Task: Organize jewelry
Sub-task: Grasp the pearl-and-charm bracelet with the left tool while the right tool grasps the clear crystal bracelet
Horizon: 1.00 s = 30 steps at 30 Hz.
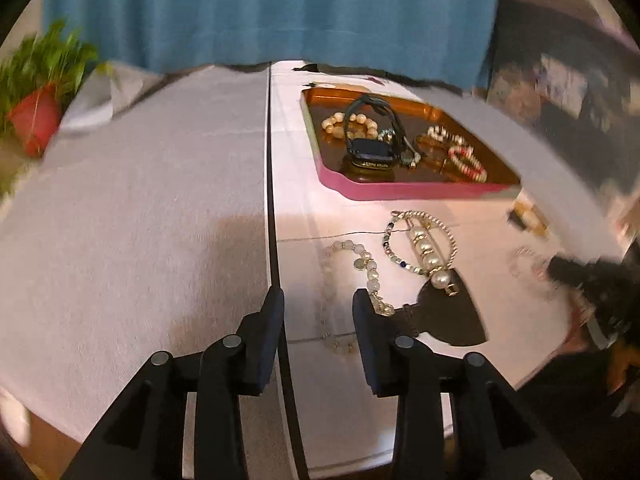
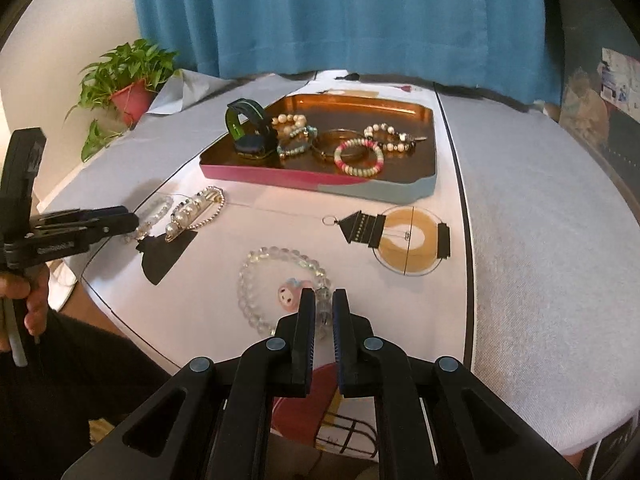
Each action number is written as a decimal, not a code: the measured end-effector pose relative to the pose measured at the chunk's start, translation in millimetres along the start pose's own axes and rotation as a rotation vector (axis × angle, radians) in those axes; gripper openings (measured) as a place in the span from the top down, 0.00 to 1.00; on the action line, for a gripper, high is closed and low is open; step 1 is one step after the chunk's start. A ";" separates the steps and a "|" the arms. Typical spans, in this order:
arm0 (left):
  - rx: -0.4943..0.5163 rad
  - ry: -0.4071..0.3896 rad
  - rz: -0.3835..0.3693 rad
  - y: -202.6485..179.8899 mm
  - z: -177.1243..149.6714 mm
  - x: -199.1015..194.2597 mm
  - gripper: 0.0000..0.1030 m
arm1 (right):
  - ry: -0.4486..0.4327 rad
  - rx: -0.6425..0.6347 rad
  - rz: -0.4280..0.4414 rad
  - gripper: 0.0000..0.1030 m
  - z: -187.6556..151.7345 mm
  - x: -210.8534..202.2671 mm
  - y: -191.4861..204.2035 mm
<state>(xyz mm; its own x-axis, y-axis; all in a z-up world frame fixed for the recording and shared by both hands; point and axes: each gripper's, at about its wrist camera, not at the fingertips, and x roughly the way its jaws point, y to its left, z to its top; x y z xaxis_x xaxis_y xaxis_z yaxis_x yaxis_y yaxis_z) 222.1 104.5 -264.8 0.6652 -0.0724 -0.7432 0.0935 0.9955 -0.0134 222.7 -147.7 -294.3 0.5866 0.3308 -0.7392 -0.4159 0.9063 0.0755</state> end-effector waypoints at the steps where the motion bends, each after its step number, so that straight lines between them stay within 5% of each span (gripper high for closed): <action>1: 0.038 -0.012 0.015 -4.2 0.9 1.5 0.76 | -0.003 -0.008 -0.001 0.88 0.0 0.9 0.0; 4: 0.026 -0.014 0.007 -5.4 4.2 5.1 0.91 | 0.000 -0.022 0.001 0.79 4.3 4.4 3.7; 8: -0.010 -0.020 -0.002 -2.3 3.4 4.2 0.95 | -0.008 -0.008 0.032 0.45 9.0 11.1 13.9; 11: -0.046 -0.017 -0.034 3.3 0.5 1.1 0.96 | -0.007 -0.097 -0.048 0.50 10.5 17.5 31.2; 13: -0.075 -0.015 -0.058 6.0 -1.4 -0.7 0.97 | 0.000 -0.083 -0.054 0.76 13.0 17.4 30.6; 19: -0.189 -0.005 -0.175 16.3 -8.5 -9.2 0.97 | -0.003 -0.019 -0.038 0.76 15.5 11.5 20.1; 30: -0.263 -0.103 -0.250 14.4 4.6 -44.9 0.97 | -0.099 0.073 -0.008 0.76 20.0 -19.9 9.4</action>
<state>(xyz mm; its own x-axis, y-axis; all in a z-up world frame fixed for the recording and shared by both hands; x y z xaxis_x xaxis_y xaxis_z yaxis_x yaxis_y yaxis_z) 197.0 121.8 -228.6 0.7184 -0.3073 -0.6240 0.0778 0.9270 -0.3670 221.0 -140.4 -265.5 0.6567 0.3446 -0.6708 -0.3613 0.9245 0.1213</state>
